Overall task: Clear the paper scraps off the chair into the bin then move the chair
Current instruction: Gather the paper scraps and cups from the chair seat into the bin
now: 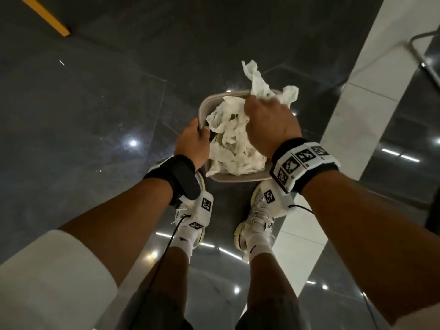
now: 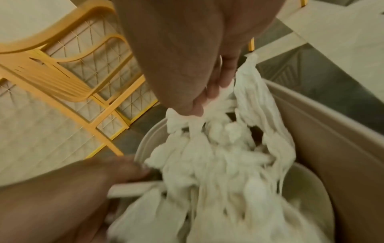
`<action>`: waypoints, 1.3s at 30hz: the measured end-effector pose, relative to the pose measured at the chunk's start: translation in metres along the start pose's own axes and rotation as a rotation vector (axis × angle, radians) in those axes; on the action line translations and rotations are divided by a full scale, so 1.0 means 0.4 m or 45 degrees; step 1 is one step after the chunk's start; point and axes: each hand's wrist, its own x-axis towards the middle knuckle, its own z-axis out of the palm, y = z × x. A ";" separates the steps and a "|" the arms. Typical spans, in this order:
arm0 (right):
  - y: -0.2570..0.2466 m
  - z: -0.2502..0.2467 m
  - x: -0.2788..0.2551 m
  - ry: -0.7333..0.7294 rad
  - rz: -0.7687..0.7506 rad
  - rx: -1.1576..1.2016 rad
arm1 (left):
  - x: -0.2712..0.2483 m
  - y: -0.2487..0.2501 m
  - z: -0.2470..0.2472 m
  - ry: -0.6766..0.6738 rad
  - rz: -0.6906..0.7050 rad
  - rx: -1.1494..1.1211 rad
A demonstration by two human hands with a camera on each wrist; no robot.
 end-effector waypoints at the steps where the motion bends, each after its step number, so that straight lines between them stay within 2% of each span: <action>1: 0.010 -0.013 0.016 0.097 -0.005 0.013 | 0.002 -0.003 -0.002 -0.003 0.006 -0.009; 2: 0.023 -0.022 0.039 0.126 0.013 0.021 | 0.002 -0.004 -0.004 -0.004 0.007 -0.021; 5: 0.068 -0.028 0.098 -0.020 0.097 0.104 | 0.005 -0.011 -0.013 0.001 0.015 -0.053; 6: 0.078 -0.024 0.105 0.020 0.102 0.150 | 0.006 -0.012 -0.017 -0.004 0.011 -0.075; 9: 0.091 -0.013 0.081 0.310 0.003 0.132 | 0.018 -0.013 -0.031 -0.023 -0.005 -0.110; 12: 0.082 0.013 0.050 0.459 -0.103 0.231 | 0.034 -0.015 -0.048 -0.030 -0.002 -0.117; 15: 0.053 0.060 0.055 0.367 -0.019 0.413 | 0.045 -0.017 -0.059 -0.006 -0.004 -0.118; 20: -0.011 0.122 0.054 0.193 0.078 -0.011 | 0.050 -0.027 -0.068 0.027 0.002 -0.094; 23: -0.033 0.104 0.034 0.155 0.154 -0.029 | 0.051 -0.028 -0.074 0.033 -0.002 -0.076; 26: -0.057 0.067 0.009 0.168 0.136 -0.026 | 0.048 -0.017 -0.079 0.038 -0.010 -0.083; 32: -0.135 0.078 0.047 -0.192 0.193 0.562 | 0.046 0.021 -0.069 0.047 0.001 -0.040; 35: -0.153 0.107 0.095 -0.584 0.109 0.343 | 0.051 0.008 -0.072 0.027 -0.002 -0.096; 37: -0.150 0.135 0.117 -0.796 0.048 0.180 | 0.049 -0.008 -0.074 -0.009 0.056 -0.052; 38: -0.147 0.146 0.120 -0.863 0.023 0.152 | 0.043 -0.014 -0.076 -0.016 0.073 -0.045; 39: -0.147 0.153 0.120 -0.853 0.005 0.145 | 0.043 -0.019 -0.078 -0.013 0.073 -0.056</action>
